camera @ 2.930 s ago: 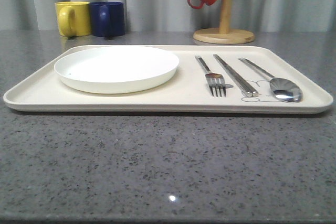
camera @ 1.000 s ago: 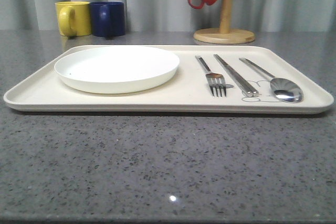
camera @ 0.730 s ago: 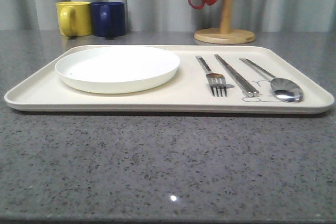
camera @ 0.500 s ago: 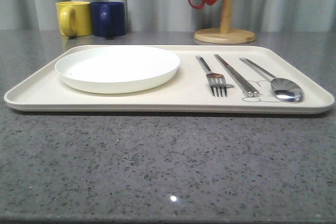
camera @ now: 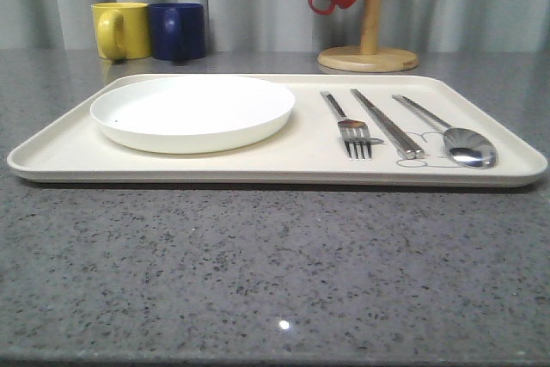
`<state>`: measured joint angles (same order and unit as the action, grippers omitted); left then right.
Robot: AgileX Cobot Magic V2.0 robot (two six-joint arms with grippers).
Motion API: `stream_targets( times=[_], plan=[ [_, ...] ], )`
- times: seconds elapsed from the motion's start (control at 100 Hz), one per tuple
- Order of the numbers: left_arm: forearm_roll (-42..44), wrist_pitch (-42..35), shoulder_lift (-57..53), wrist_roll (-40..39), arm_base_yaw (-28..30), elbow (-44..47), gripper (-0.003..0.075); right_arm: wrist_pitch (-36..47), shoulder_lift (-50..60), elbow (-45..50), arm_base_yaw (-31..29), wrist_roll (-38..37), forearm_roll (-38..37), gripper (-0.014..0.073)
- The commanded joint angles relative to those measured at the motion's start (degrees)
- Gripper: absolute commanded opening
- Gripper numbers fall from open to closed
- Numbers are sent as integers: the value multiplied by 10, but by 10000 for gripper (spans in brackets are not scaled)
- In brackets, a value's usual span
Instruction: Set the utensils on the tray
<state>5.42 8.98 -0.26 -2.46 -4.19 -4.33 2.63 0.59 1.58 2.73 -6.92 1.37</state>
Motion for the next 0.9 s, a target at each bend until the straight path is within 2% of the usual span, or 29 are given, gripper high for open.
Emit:
stream_targets(
  times=[0.0,0.32,0.89],
  plan=[
    [-11,-53,-20,-5,13,0,-18,50,13,-10,-2,5,-1,-78],
    [-13,-124,-20,-5,15,49,-18,50,13,-10,-2,5,-1,-78],
    [-15,-105,-20,-5,15,64,-18,50,13,-10,-2,5,-1,-78]
  ],
)
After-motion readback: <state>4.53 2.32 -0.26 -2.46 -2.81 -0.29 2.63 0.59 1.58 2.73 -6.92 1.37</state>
